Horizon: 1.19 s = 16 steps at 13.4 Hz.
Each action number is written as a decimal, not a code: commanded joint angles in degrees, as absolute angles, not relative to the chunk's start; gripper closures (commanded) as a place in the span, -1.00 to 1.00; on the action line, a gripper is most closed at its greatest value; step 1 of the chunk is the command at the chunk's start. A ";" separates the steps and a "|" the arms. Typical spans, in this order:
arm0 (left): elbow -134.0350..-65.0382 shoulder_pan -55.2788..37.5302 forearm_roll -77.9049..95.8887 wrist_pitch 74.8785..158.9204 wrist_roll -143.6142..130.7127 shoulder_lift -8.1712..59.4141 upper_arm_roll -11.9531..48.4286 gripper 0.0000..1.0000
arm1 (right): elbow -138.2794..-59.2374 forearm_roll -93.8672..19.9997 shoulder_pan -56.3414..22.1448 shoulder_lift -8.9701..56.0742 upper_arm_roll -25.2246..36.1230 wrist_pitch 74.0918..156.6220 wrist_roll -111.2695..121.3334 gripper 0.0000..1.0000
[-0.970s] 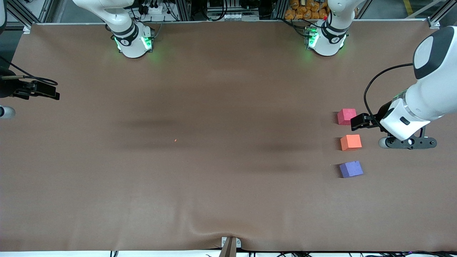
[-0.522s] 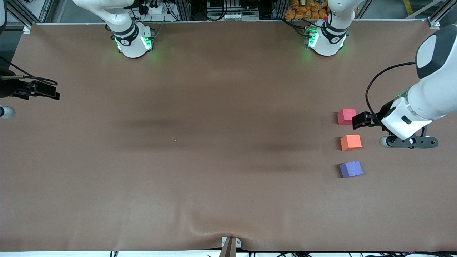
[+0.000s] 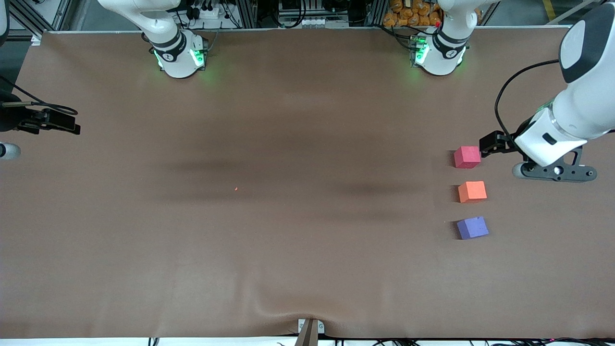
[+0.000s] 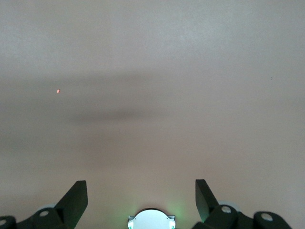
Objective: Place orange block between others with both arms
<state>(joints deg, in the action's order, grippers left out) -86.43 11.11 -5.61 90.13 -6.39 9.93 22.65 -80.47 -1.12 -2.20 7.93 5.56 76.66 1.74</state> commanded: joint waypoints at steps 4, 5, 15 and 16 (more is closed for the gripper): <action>-90.52 -2.70 -1.23 90.44 3.33 3.96 0.74 -1.00 | -80.07 -1.05 -2.20 7.82 5.45 76.55 1.05 -1.00; -90.88 -3.68 -0.97 90.44 3.34 3.78 -0.25 -1.00 | -80.07 -1.05 -2.11 7.82 5.45 76.55 0.97 -1.00; -100.46 4.39 -0.70 92.72 3.16 -4.75 6.67 -1.00 | -80.16 -1.23 -2.02 7.82 5.45 76.55 0.79 -1.00; -100.46 3.96 -0.70 92.72 3.16 -4.92 6.68 -1.00 | -80.16 -1.32 -2.02 7.82 5.45 76.55 0.79 -1.00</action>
<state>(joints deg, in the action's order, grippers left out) -99.30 2.64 -2.01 91.74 2.88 -3.76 5.01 -80.47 -1.11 -2.20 7.94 5.60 76.66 1.71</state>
